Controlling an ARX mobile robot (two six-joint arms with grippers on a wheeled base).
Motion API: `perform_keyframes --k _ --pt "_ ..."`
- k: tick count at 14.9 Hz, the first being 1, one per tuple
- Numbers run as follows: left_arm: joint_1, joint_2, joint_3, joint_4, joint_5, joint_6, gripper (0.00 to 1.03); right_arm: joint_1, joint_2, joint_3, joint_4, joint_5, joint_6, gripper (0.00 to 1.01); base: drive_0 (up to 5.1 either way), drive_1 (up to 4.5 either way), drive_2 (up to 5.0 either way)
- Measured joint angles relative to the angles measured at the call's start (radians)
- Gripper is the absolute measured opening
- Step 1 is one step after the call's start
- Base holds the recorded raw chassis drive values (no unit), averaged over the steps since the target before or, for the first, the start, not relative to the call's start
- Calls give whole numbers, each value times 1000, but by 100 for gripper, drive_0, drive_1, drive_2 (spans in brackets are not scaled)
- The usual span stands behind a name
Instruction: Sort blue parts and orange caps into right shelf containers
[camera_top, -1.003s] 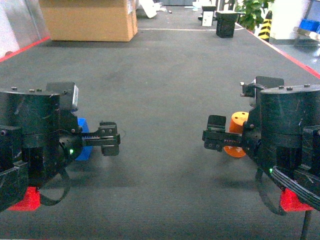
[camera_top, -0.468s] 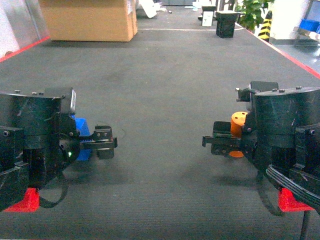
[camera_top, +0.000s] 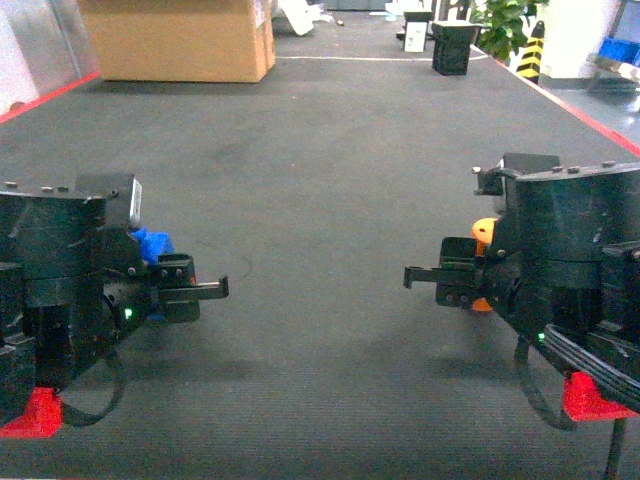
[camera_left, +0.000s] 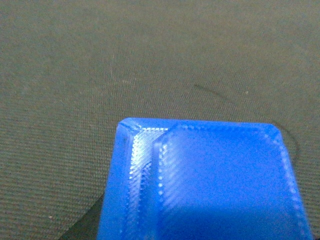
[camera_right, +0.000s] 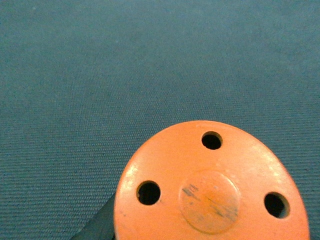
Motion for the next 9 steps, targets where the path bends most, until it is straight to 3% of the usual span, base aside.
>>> perform_keyframes --k 2,4,7,9 --pt "0 -80 -53 32 26 3 44 1 -88 -66 44 -11 0 45 0 0 0" --pt "-11 -238 -125 24 80 35 43 6 -259 -157 68 -57 -19 45 0 0 0" --pt "-21 -552 -266 -86 188 105 43 -8 -547 -348 4 -137 -113 45 0 0 0" --pt "-22 -818 -347 -235 207 157 43 -48 -804 -464 -99 -162 -155 45 0 0 0"
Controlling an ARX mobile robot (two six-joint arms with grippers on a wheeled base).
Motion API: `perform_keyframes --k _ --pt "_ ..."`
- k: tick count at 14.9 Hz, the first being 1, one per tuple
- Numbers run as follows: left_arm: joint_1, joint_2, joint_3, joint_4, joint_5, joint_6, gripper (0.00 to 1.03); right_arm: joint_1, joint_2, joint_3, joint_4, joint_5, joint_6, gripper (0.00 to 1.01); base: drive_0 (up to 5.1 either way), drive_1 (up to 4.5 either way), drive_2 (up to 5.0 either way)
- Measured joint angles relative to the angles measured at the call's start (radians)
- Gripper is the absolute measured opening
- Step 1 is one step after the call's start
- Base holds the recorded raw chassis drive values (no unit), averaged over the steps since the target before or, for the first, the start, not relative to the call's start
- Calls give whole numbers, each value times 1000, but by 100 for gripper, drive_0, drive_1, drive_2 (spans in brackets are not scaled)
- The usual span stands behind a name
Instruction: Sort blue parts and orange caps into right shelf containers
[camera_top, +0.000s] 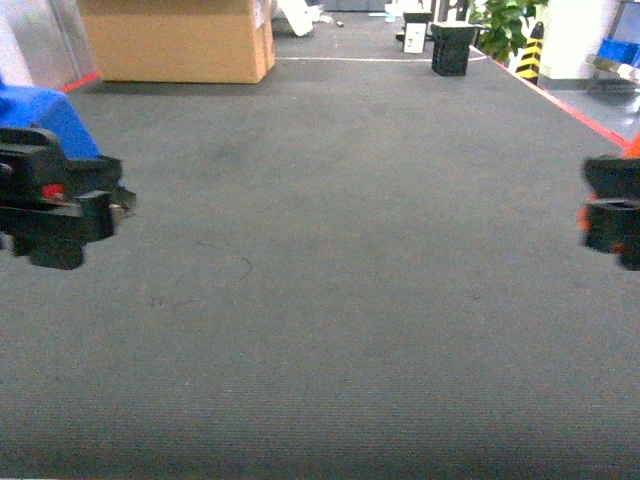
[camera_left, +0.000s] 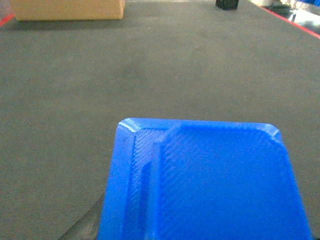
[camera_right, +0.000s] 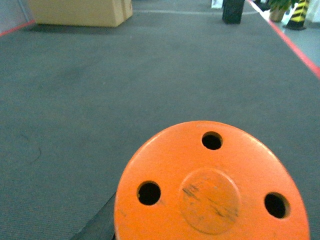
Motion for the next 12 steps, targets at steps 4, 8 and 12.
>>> perform_keyframes --k 4,8,12 --pt "-66 -475 -101 -225 -97 24 43 -11 -460 -113 -172 60 -13 44 0 0 0" --pt "-114 -705 -126 -296 -194 31 43 8 -651 -139 -222 173 -5 44 0 0 0" --pt "2 -824 -204 -420 -182 3 43 -113 -805 -222 -422 16 -44 44 0 0 0"
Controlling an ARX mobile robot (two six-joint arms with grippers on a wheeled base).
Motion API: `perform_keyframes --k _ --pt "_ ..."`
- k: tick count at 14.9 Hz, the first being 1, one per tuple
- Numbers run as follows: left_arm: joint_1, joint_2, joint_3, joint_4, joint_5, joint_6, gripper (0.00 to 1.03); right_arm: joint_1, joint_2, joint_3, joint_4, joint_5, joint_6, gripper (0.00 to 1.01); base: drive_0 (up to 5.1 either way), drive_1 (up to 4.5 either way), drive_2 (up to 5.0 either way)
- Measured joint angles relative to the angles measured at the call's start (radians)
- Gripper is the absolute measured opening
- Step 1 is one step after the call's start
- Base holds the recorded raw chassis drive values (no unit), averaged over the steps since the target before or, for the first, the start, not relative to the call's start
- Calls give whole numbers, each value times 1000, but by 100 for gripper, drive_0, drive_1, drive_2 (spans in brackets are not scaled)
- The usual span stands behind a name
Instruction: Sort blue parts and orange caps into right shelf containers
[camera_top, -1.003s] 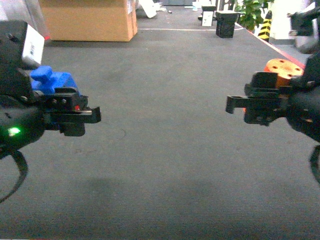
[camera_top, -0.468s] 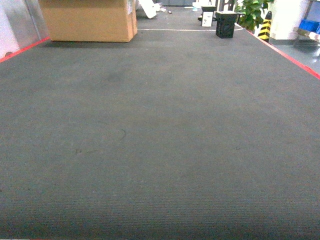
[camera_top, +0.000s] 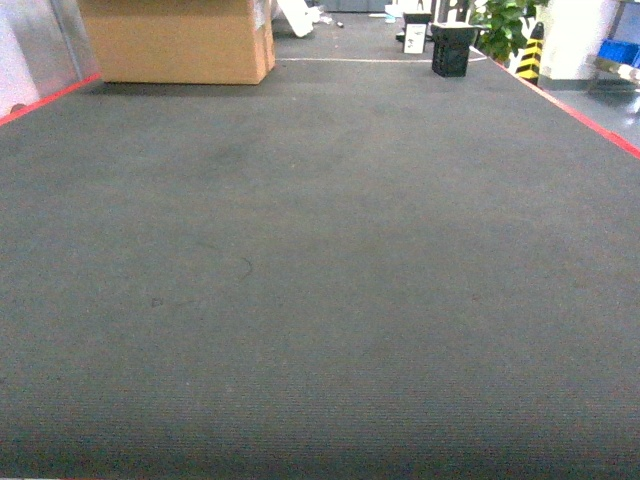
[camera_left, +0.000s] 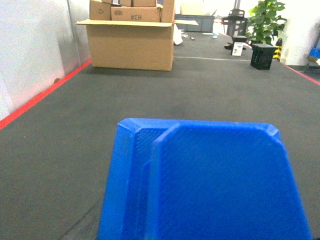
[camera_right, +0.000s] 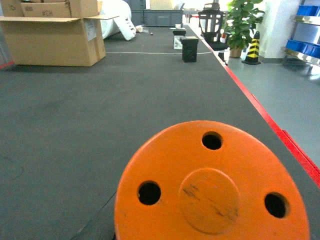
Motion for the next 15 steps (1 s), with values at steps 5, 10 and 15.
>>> perform_keyframes --k 5,10,15 --pt "101 -94 -82 -28 108 0 43 -71 -96 -76 -29 -70 -8 44 0 0 0" --pt "253 -184 -130 -66 266 -2 43 -193 -192 -122 -76 -195 -13 44 0 0 0" --pt "263 -278 -165 -118 277 -4 43 -187 -297 -171 -110 -194 -13 44 0 0 0"
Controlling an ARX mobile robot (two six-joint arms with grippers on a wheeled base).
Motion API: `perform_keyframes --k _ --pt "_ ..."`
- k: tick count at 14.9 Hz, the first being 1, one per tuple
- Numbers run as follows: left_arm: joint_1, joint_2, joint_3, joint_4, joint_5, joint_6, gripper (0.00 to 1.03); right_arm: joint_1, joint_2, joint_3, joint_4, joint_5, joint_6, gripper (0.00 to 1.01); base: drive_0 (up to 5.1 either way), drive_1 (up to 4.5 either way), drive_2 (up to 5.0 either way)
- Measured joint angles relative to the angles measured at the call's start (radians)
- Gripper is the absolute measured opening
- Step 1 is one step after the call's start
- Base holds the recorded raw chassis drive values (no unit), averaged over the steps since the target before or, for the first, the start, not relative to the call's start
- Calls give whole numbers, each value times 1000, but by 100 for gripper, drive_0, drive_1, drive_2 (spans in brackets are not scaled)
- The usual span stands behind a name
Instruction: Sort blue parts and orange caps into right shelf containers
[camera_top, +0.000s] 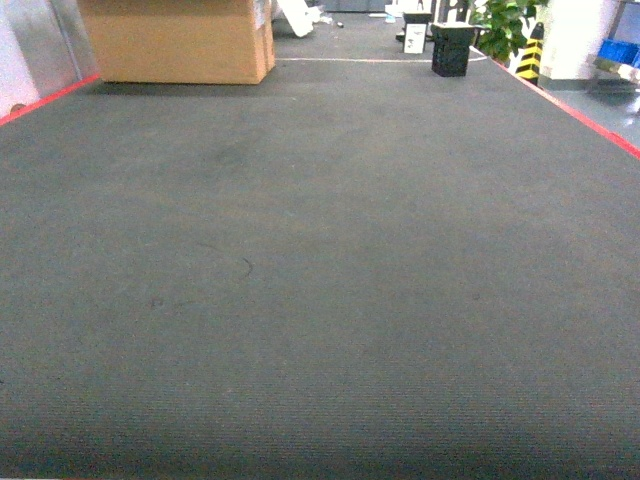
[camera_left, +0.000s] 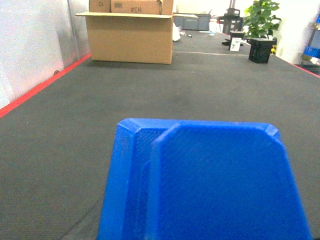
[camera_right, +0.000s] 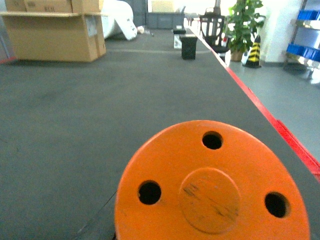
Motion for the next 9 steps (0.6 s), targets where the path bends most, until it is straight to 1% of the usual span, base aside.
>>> perform_keyframes --k 1,2,3,4,5,6,7,9 --pt "0 -71 -28 -47 -1 0 43 0 -43 -6 -39 0 0 44 0 0 0" --pt "2 -160 -29 -174 0 0 43 0 -56 -6 -48 0 0 44 0 0 0" --pt "2 -189 -29 -146 2 0 43 0 -67 -6 -65 0 0 44 0 0 0" --pt "2 -190 -24 -155 -3 0 43 0 -105 -6 -114 0 0 44 0 0 0" --pt "2 -190 -29 -173 -3 0 43 0 -221 -6 -251 -1 0 44 0 0 0" --pt "2 -190 -29 -161 0 0 43 0 -239 -4 -222 0 0 44 0 0 0" --pt "2 -190 -29 -161 -1 0 43 0 -238 -5 -251 0 0 44 0 0 0" --pt "2 -190 -29 -164 -1 0 43 0 -238 -5 -244 0 0 44 0 0 0"
